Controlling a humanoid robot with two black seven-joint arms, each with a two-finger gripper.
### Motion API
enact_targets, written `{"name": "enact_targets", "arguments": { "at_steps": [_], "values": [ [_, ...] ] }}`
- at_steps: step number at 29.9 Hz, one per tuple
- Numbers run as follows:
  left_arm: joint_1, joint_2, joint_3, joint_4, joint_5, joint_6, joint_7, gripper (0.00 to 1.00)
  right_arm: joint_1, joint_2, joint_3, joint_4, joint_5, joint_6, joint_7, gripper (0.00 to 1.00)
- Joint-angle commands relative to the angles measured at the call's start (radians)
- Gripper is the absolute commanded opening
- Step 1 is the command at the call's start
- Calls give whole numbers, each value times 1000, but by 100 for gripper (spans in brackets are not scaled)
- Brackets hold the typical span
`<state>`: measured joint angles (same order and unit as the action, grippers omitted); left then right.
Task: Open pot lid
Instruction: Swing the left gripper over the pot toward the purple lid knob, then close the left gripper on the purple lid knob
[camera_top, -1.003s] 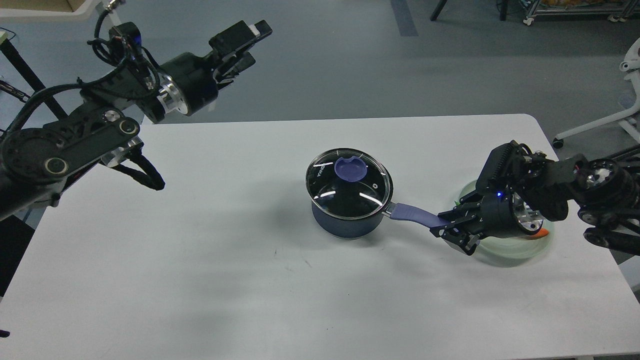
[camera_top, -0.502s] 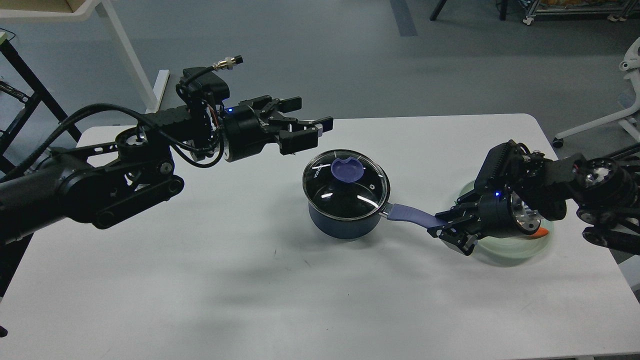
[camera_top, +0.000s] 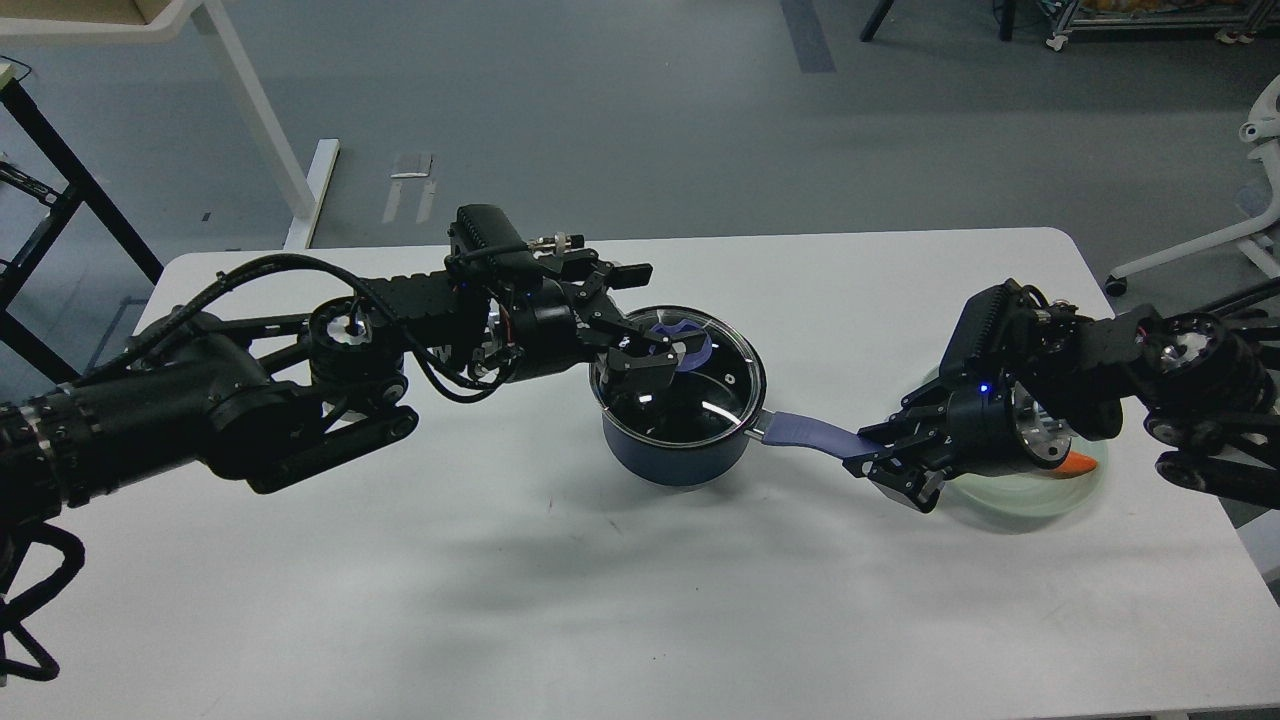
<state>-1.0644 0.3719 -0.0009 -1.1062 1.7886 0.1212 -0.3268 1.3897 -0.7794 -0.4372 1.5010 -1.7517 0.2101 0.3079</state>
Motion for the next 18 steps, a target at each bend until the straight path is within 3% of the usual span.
{"name": "enact_targets", "arguments": {
  "at_steps": [1,11,14,18],
  "values": [
    [3,-11,50,19,2,32,0,98,0,12,-3,10,-3,2,0,19],
    [12,-10,76,32,0,49,-1,98,5,22,-5,10,-5,2,0,20],
    [17,-10,76,32,2,54,-6,80,15,22,-5,10,-3,2,0,20],
    [21,-10,76,32,0,55,-9,80,15,22,-5,10,-3,2,0,20]
  ]
}}
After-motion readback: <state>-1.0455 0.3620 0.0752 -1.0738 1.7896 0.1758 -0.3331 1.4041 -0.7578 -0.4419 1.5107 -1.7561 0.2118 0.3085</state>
